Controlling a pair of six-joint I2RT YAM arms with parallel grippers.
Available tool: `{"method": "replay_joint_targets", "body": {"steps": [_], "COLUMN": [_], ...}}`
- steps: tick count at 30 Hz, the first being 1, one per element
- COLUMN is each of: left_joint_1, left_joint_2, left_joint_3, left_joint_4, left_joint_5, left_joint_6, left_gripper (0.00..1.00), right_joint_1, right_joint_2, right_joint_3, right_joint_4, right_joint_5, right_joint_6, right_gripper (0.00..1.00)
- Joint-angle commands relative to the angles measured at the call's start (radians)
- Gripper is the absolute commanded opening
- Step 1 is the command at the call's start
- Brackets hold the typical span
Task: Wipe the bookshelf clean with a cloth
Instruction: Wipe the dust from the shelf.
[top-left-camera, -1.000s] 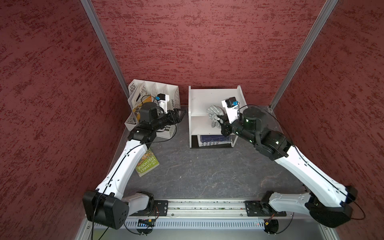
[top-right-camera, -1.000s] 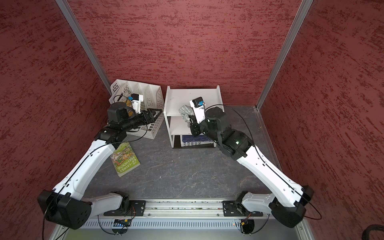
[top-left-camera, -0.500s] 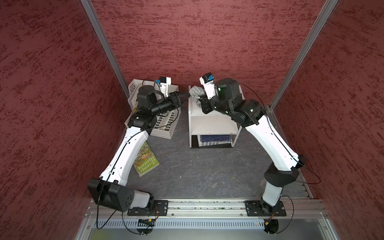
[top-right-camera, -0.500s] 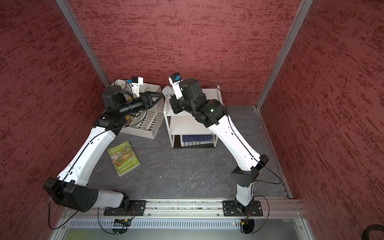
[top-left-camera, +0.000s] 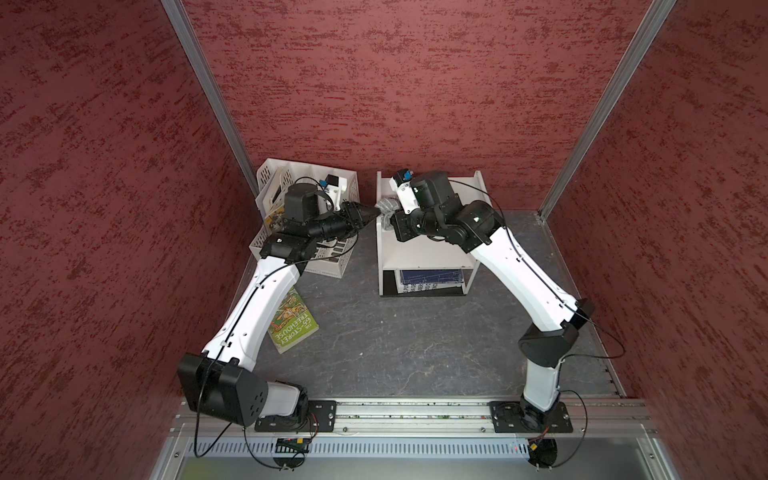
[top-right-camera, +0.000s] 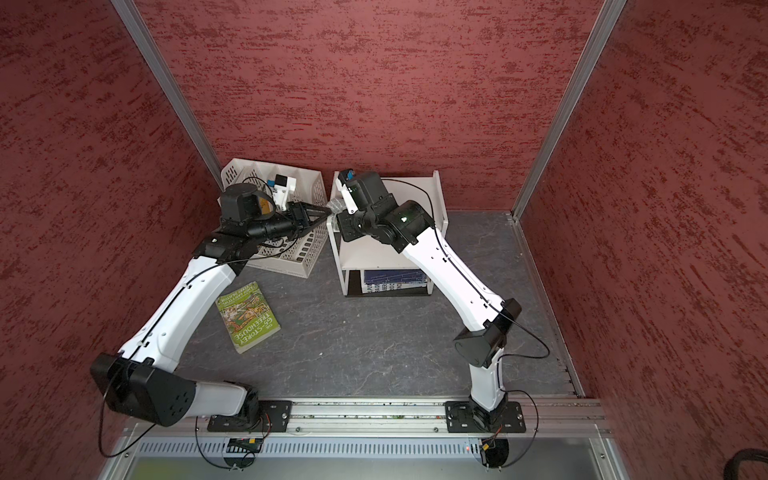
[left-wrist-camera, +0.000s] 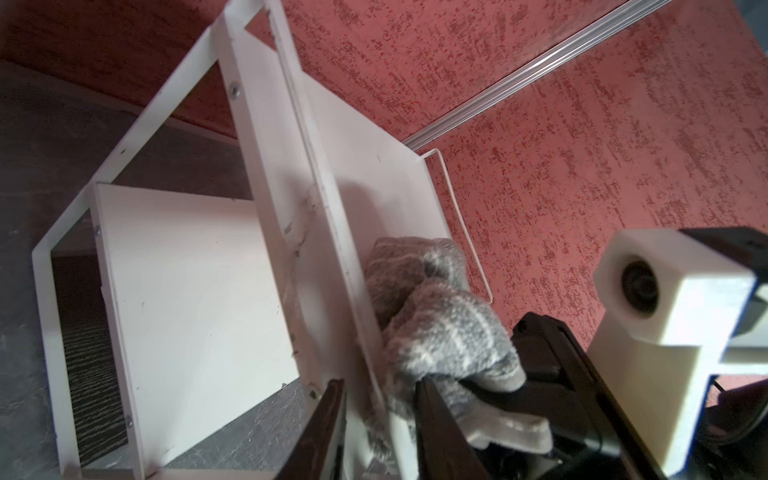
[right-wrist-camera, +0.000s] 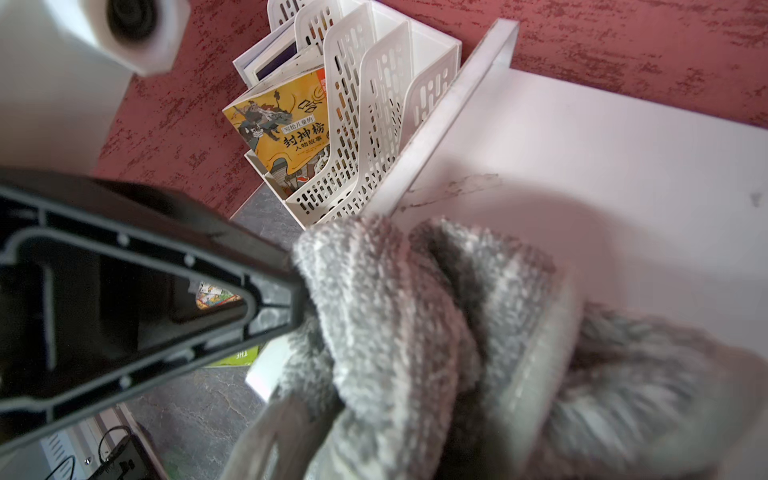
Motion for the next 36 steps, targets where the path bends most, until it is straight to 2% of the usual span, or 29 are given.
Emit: {"method": "replay_joint_targets", "body": {"steps": [1, 12, 19, 24, 31, 36], "left_joint_1": [0.005, -0.003, -0.004, -0.004, -0.004, -0.003], "left_joint_2": [-0.005, -0.007, -0.009, -0.008, 0.001, 0.002], "left_joint_3": [0.007, -0.024, -0.026, -0.038, -0.033, -0.032], "left_joint_4": [-0.011, 0.018, 0.001, 0.003, 0.008, 0.005], "left_joint_5": [0.003, 0.039, 0.042, 0.042, 0.044, 0.046], "left_joint_6": [0.016, -0.012, -0.005, -0.006, -0.009, -0.006], "left_gripper": [0.30, 0.35, 0.33, 0.33, 0.34, 0.34], "right_joint_1": [-0.051, -0.108, -0.126, -0.186, -0.303, -0.352], "right_joint_2": [0.041, 0.223, 0.325, 0.280, 0.112, 0.052], "right_joint_3": [0.008, 0.180, 0.272, 0.245, 0.062, 0.040], "right_joint_4": [-0.020, -0.029, -0.035, -0.127, -0.158, -0.223], "right_joint_5": [-0.005, -0.067, -0.027, 0.071, 0.161, 0.209], "right_joint_6": [0.058, 0.094, 0.134, 0.148, 0.146, 0.133], "right_gripper": [0.00, 0.01, 0.02, 0.02, 0.03, 0.03]}}
